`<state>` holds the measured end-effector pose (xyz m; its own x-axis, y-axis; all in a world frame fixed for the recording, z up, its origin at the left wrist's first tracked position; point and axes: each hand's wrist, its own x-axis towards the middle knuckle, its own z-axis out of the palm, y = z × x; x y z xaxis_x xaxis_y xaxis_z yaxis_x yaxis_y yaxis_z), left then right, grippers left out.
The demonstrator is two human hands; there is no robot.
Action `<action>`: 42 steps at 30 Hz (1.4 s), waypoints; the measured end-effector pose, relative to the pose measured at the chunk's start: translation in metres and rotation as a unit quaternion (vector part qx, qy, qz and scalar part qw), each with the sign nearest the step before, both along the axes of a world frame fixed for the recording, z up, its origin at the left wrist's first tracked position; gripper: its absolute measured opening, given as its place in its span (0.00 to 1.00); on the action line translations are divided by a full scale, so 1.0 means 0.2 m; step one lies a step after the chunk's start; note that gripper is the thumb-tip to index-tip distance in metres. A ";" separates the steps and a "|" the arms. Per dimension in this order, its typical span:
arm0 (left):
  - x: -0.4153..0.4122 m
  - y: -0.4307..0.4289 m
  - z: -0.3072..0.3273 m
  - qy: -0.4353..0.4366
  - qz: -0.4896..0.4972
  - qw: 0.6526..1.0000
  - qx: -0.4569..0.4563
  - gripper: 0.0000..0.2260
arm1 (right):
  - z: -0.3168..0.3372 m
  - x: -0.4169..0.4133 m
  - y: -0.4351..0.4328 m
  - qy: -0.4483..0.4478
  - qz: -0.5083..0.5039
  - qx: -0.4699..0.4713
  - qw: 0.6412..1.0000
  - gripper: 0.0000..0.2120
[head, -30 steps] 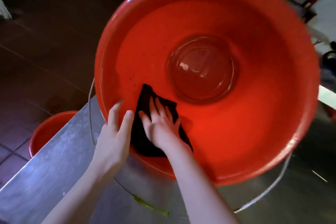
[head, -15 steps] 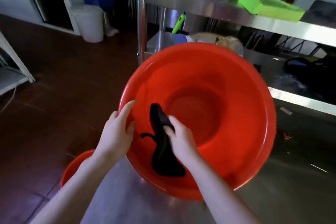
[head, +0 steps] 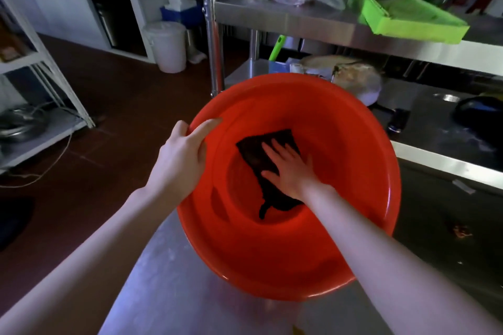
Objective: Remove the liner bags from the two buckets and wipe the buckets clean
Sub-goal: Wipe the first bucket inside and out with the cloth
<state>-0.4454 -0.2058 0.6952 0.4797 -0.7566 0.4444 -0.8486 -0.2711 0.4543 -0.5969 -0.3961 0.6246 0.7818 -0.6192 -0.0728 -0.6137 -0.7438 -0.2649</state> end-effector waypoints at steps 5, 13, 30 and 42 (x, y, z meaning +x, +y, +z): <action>-0.01 -0.12 0.01 -0.004 0.041 0.999 -0.009 0.22 | -0.25 0.01 -0.12 0.199 0.103 -0.052 0.973 0.30; 0.10 -0.18 0.06 -0.090 0.018 0.995 0.028 0.20 | -0.53 0.21 -0.12 0.206 0.203 -0.129 0.948 0.32; 0.15 -0.22 0.03 -0.094 0.047 0.991 0.084 0.28 | -0.53 0.52 -0.32 0.130 0.198 -0.156 0.959 0.34; 0.06 -0.20 0.04 -0.086 0.091 0.988 0.087 0.30 | -0.46 0.08 -0.52 0.221 0.108 -0.108 0.963 0.30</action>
<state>-0.4343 -0.2460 0.7036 0.5436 -0.7362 0.4030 -0.8391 -0.4880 0.2405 -0.5811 -0.4996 0.5318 0.8166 -0.4832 -0.3156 -0.4557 -0.8754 0.1611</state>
